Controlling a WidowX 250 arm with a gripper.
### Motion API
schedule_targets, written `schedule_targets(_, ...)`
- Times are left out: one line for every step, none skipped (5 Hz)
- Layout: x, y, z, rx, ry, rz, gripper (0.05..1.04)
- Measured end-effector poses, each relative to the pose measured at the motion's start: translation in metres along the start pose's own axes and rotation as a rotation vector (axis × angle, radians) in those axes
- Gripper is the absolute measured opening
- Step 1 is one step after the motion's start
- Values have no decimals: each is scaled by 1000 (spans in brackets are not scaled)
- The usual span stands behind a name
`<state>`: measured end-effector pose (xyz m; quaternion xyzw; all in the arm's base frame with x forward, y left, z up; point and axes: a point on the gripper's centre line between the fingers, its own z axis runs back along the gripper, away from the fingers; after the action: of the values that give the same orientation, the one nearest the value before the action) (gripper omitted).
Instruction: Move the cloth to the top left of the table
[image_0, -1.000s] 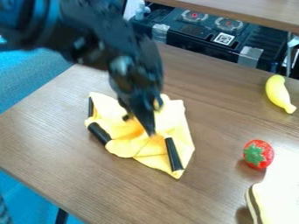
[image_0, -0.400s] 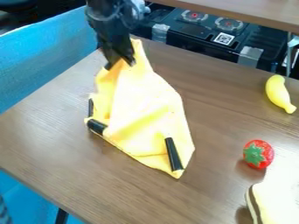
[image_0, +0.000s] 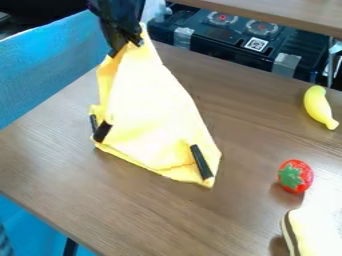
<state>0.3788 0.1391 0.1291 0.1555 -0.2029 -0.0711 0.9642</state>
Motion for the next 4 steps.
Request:
schedule_targets(11, 16, -12, 14, 12, 12, 54)
schedule_targets(20, 28, -24, 13, 34, 15, 54)
schedule_targets(25, 40, -30, 2, 34, 13, 54)
schedule_targets(28, 49, -32, -13, 35, -1, 54)
